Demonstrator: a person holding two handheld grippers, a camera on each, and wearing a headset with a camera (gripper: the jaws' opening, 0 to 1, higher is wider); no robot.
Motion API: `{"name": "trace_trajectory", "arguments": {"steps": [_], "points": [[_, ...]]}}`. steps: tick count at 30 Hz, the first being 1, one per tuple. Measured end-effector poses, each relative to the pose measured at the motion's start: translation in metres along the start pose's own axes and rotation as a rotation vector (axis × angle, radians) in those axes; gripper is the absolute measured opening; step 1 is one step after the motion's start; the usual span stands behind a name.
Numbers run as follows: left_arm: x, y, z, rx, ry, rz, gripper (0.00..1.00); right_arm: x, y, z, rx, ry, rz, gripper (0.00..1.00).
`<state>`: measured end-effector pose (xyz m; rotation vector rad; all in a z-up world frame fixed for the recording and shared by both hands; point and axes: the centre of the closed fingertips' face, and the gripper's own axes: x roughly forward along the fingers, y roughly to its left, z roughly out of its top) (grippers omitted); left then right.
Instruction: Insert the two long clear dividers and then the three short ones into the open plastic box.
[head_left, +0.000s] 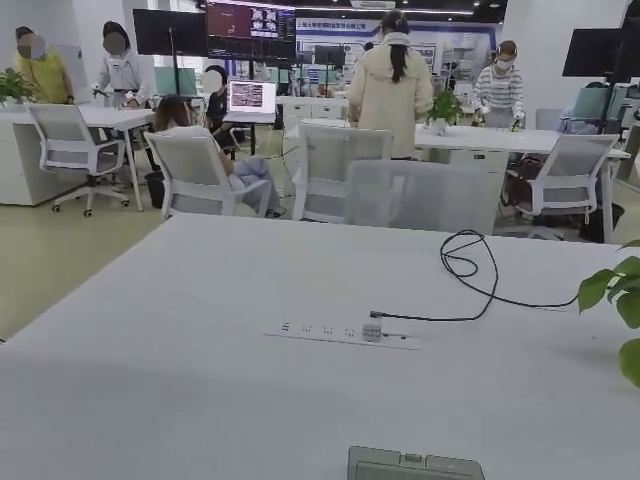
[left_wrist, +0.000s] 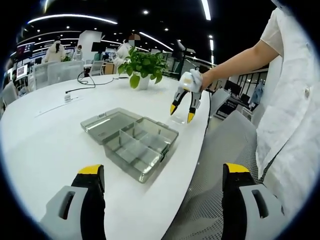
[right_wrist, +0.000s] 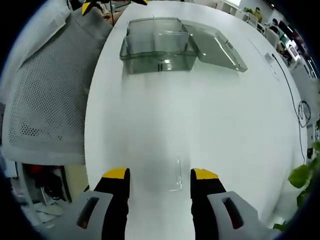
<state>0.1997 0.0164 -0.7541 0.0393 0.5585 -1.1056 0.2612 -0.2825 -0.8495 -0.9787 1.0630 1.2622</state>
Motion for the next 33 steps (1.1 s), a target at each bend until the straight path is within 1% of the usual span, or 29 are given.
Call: {"name": "trace_trajectory", "arguments": {"steps": [3, 6, 7, 8, 12, 16, 28, 31, 32, 33], "points": [[-0.001, 0.001, 0.000, -0.007, 0.000, 0.003, 1.00, 0.004, 0.001, -0.006, -0.045, 0.035, 0.001, 0.48], [-0.001, 0.001, 0.000, -0.013, -0.001, 0.005, 1.00, 0.008, 0.000, -0.010, -0.053, 0.051, 0.000, 0.46], [-0.001, 0.002, 0.000, -0.014, -0.002, 0.007, 1.00, 0.006, 0.000, -0.009, -0.072, 0.045, -0.002, 0.45], [-0.002, 0.002, 0.000, -0.016, -0.003, 0.008, 1.00, 0.004, -0.001, -0.009, -0.054, 0.043, -0.008, 0.44], [-0.002, 0.003, 0.000, -0.019, -0.004, 0.006, 1.00, 0.004, -0.001, -0.009, -0.050, 0.035, -0.009, 0.43], [-0.002, 0.002, 0.000, -0.017, -0.003, 0.004, 1.00, 0.004, 0.000, -0.009, -0.053, 0.037, -0.011, 0.35], [-0.003, 0.002, 0.002, -0.014, -0.006, 0.002, 1.00, 0.004, -0.001, -0.009, -0.051, 0.052, -0.022, 0.33], [-0.004, 0.002, 0.003, -0.015, -0.008, 0.005, 1.00, 0.002, 0.000, -0.006, -0.048, 0.038, -0.029, 0.33], [-0.005, 0.003, 0.003, -0.017, -0.006, 0.008, 1.00, 0.000, 0.001, -0.003, -0.050, 0.032, -0.034, 0.33], [-0.006, 0.004, 0.005, -0.017, -0.014, 0.009, 1.00, -0.003, 0.001, 0.002, -0.056, 0.022, -0.045, 0.33]]}}
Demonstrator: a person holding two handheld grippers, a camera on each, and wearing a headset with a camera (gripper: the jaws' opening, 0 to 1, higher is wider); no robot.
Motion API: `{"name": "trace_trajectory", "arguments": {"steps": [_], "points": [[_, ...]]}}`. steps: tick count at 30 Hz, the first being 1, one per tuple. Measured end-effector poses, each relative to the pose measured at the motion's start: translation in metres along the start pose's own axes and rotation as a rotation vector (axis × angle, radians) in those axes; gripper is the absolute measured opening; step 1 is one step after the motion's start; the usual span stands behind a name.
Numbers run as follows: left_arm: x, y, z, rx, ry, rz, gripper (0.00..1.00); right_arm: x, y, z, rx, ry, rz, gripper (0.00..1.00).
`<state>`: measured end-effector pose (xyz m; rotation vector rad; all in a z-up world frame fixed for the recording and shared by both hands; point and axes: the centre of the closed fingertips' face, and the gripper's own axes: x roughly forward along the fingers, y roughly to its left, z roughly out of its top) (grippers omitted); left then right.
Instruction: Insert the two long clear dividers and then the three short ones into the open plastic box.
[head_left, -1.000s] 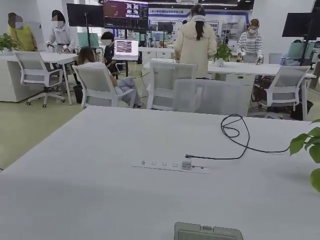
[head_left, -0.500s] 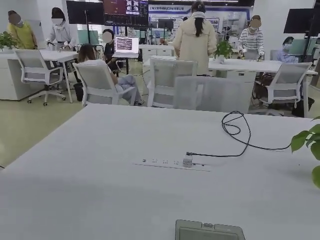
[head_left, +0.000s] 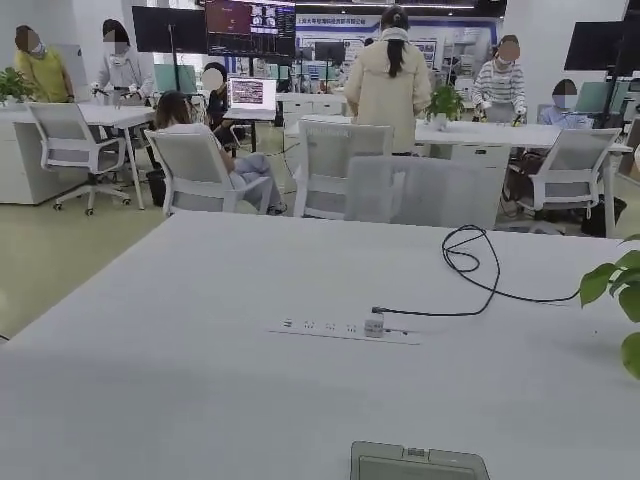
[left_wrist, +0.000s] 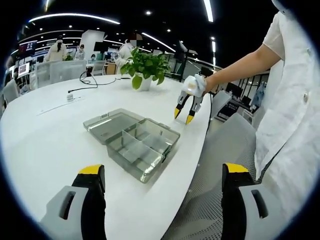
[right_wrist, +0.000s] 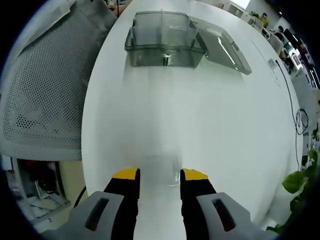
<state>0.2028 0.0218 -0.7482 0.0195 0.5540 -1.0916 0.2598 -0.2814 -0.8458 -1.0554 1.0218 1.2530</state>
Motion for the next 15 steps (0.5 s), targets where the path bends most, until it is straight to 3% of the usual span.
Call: {"name": "trace_trajectory", "arguments": {"steps": [6, 11, 15], "points": [[-0.003, 0.002, 0.011, -0.010, -0.019, 0.007, 0.97, -0.023, -0.002, 0.033, -0.002, -0.077, -0.064, 0.33], [-0.002, 0.003, 0.030, -0.031, -0.052, 0.012, 0.95, -0.045, -0.001, 0.063, 0.000, -0.138, -0.119, 0.33], [0.000, 0.002, 0.042, -0.059, -0.062, 0.013, 0.85, -0.062, 0.003, 0.088, 0.003, -0.179, -0.150, 0.33]]}}
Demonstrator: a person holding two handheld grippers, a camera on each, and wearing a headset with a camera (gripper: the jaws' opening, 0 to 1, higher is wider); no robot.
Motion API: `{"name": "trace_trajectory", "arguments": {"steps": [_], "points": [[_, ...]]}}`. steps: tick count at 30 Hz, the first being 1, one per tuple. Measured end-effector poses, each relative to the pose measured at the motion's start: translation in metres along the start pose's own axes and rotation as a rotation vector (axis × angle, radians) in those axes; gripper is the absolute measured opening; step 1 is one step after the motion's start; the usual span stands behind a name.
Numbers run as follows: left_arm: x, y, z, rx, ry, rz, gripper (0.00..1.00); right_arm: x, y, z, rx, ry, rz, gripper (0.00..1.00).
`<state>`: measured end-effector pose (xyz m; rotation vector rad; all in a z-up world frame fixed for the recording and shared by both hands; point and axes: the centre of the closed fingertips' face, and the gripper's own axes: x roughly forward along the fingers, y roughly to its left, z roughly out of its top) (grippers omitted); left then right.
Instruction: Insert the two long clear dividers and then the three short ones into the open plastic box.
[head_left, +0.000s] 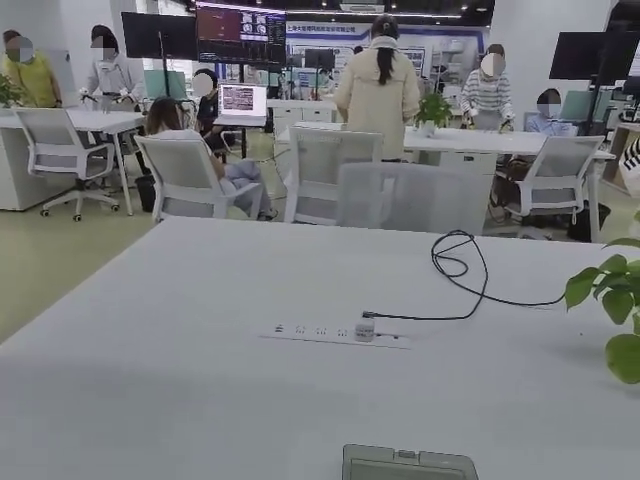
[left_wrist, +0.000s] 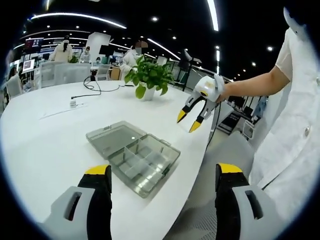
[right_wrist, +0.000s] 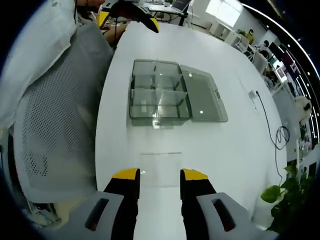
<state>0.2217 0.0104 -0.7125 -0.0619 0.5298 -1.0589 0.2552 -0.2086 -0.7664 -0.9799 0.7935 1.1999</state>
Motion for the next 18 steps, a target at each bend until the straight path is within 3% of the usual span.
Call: {"name": "trace_trajectory", "arguments": {"steps": [6, 10, 13, 18], "points": [[0.011, -0.013, 0.023, -0.110, -0.056, -0.031, 0.79, -0.018, 0.005, 0.049, -0.032, -0.069, -0.036, 0.33], [0.021, -0.027, 0.038, -0.216, -0.086, -0.078, 0.73, -0.027, 0.011, 0.081, -0.062, -0.114, -0.052, 0.33], [0.027, -0.032, 0.046, -0.271, -0.102, -0.103, 0.67, -0.031, 0.015, 0.098, -0.086, -0.129, -0.063, 0.33], [0.036, -0.040, 0.048, -0.370, -0.090, -0.123, 0.58, -0.037, 0.020, 0.123, -0.104, -0.155, -0.078, 0.33]]}}
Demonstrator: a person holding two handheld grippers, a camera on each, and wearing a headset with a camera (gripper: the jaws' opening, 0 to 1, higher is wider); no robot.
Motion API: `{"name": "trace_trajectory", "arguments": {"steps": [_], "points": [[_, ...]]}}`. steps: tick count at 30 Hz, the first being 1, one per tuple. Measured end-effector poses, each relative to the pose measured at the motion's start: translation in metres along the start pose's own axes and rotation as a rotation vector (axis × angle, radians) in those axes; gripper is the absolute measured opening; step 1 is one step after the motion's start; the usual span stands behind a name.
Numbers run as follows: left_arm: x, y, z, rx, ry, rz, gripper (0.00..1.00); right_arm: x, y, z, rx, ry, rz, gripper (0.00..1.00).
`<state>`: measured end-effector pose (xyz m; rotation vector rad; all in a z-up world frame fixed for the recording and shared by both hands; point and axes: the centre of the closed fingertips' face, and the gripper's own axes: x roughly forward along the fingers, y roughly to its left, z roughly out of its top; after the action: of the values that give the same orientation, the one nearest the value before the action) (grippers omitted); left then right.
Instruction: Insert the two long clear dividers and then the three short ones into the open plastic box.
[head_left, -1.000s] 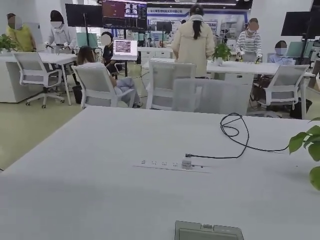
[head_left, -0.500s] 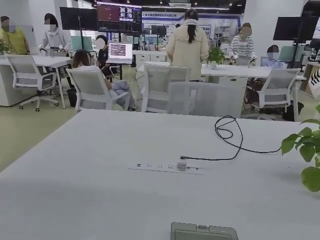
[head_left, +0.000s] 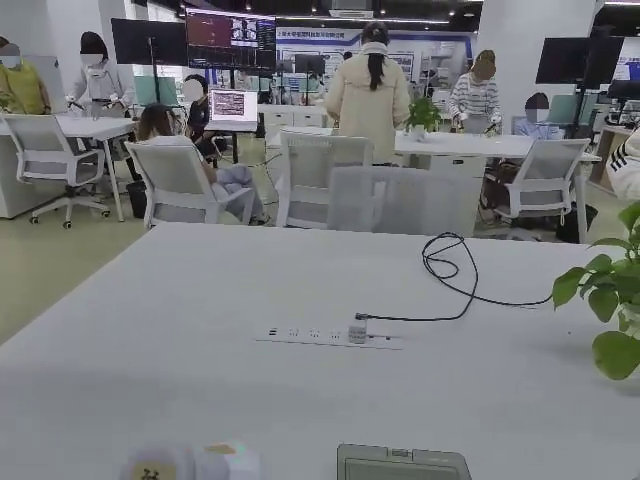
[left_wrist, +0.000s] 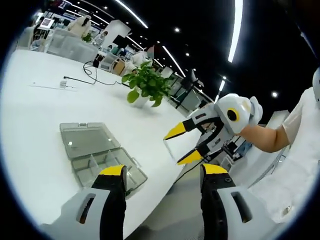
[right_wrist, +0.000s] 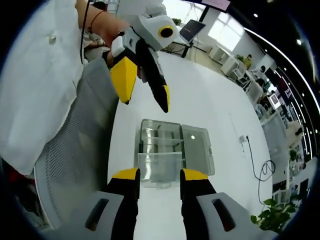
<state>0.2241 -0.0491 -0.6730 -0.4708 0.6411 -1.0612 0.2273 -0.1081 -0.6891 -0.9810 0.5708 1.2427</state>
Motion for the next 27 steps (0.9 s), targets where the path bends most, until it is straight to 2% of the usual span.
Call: {"name": "trace_trajectory", "arguments": {"steps": [2, 4, 7, 14, 18, 27], "points": [[0.003, -0.004, 0.001, -0.044, -0.007, -0.013, 0.54, -0.001, 0.002, 0.006, -0.009, -0.002, -0.004, 0.33], [0.006, -0.008, 0.002, -0.116, -0.017, -0.028, 0.49, -0.002, 0.003, 0.013, -0.019, -0.003, -0.008, 0.33], [0.010, -0.011, 0.001, -0.156, -0.010, -0.041, 0.43, -0.004, 0.003, 0.018, -0.040, 0.004, -0.018, 0.33], [0.021, -0.020, -0.004, -0.215, 0.007, -0.067, 0.30, -0.005, 0.008, 0.033, -0.036, -0.015, -0.019, 0.33], [0.026, -0.023, -0.010, -0.216, 0.024, -0.072, 0.23, -0.006, 0.011, 0.039, -0.036, -0.028, -0.016, 0.33], [0.029, -0.028, -0.013, -0.249, 0.031, -0.084, 0.10, -0.007, 0.013, 0.043, -0.027, -0.033, -0.018, 0.33]]}}
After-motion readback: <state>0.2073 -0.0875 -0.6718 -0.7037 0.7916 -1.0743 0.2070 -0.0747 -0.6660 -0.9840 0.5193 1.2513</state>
